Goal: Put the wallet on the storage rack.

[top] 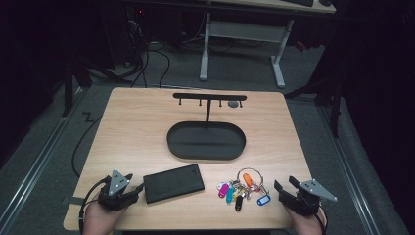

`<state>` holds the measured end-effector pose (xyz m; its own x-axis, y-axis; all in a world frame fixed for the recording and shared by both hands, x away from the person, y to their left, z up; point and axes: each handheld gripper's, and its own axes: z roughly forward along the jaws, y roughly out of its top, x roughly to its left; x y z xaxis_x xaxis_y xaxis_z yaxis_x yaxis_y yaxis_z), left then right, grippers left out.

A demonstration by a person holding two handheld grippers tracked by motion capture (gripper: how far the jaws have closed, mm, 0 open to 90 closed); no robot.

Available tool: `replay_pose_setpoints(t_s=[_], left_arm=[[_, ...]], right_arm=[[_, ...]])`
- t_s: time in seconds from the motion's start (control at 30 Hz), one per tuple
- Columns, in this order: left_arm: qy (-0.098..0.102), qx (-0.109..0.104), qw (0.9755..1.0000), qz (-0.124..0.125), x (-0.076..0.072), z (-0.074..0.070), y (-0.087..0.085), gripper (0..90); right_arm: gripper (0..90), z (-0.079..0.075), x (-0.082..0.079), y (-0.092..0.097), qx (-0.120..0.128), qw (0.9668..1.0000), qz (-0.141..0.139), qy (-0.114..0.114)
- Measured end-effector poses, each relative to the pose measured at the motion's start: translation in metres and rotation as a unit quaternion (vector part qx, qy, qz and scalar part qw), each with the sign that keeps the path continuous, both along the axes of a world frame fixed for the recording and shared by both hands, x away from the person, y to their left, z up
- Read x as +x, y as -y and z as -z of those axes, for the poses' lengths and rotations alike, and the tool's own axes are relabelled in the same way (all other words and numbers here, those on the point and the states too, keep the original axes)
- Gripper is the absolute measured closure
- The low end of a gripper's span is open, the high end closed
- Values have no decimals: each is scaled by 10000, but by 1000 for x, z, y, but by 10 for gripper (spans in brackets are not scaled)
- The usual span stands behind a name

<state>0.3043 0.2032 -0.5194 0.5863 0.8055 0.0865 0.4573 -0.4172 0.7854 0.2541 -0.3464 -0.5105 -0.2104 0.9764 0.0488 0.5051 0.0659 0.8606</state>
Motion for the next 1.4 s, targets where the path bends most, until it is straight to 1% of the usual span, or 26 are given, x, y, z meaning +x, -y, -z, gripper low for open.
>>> replay_pose_setpoints(t_s=[0.03, 0.1, 0.17, 0.37, 0.47, 0.5, 0.53, 0.57, 0.6, 0.63, 0.67, 0.77, 0.8, 0.83, 0.87, 0.9, 0.97, 1.03, 1.07, 1.1, 1.13, 1.2, 1.23, 1.27, 1.3, 1.4], left_arm=[[0, 0, 10000, 0, 0, 0, 0, 451], [21, 41, 10000, 27, 0, -1, 2, 450], [33, 129, 9999, 55, 3, 0, 7, 450], [28, 81, 10000, -8, 5, 1, 6, 476], [-8, 86, 10000, -29, 6, 3, 4, 546], [102, 133, 9999, -17, 12, 2, 2, 666], [102, 133, 9999, -17, 12, 2, 2, 722], [167, 208, 9996, -111, 25, 0, 4, 766], [167, 208, 9996, -111, 25, 0, 4, 807], [133, 141, 9997, -134, 32, 0, 6, 807], [149, 163, 9997, -128, 38, 0, 9, 839], [105, 430, 9990, -59, 53, 6, 20, 894], [45, 523, 9986, -25, 55, 9, 23, 894], [-86, 606, 9981, 92, 55, 13, 27, 900], [-86, 606, 9981, 92, 55, 13, 27, 900], [-101, 610, 9979, 200, 50, 12, 29, 900], [-112, 633, 9977, 218, 48, 12, 29, 900], [-120, 593, 9977, 298, 42, 12, 29, 900], [-139, 600, 9975, 340, 38, 12, 29, 900], [-189, 562, 9972, 458, 27, 11, 30, 900], [-189, 562, 9972, 458, 27, 11, 30, 900], [-237, 581, 9962, 598, 16, 10, 33, 894], [-230, 554, 9955, 740, 5, 10, 37, 890], [-230, 554, 9955, 740, 5, 10, 37, 891], [-236, 552, 9948, 828, -1, 10, 39, 891], [-206, 670, 9925, 1006, -16, 8, 46, 877]], right_arm=[[373, 0, 0, 0, 0, 10000, 0, 0], [373, 1, -1, -2, -106, 9999, -50, 25], [373, 1, -3, -1, -208, 9997, -79, 72], [380, 0, -7, 7, -80, 9999, -22, 60], [385, 0, -6, 9, -23, 10000, 16, 56], [388, 0, -6, 8, -25, 10000, 6, 39], [388, 0, -6, 8, -25, 10000, 6, 39], [392, 1, -5, 7, -29, 10000, -16, 45], [392, 1, -5, 7, -29, 10000, -16, 45], [392, 1, -4, 6, -37, 10000, -38, 36], [393, 2, -3, 5, -37, 10000, -48, 10], [395, 2, -1, 1, -84, 9999, -120, 2], [395, 2, -1, 1, -84, 9999, -120, 2], [396, 1, -2, 1, -88, 9999, -133, 7], [398, 1, -3, 1, -75, 9999, -128, 4], [398, 1, -3, 2, -77, 9999, -129, 11], [399, 1, -4, 3, -66, 9999, -122, 1], [401, 1, -4, 4, -57, 9999, -131, 0], [401, 1, -4, 4, -27, 9999, -109, -22], [401, 0, -4, 4, -53, 9999, -143, 13], [401, 0, -4, 4, -53, 9999, -143, 13], [401, -1, -6, 2, -43, 9999, -151, 24], [401, -1, -6, 2, -27, 9999, -159, 35], [401, -1, -6, 2, -27, 9999, -159, 35], [401, -2, -7, 2, -9, 9999, -155, 45], [401, -2, -6, 0, -2, 9998, -191, 67]])
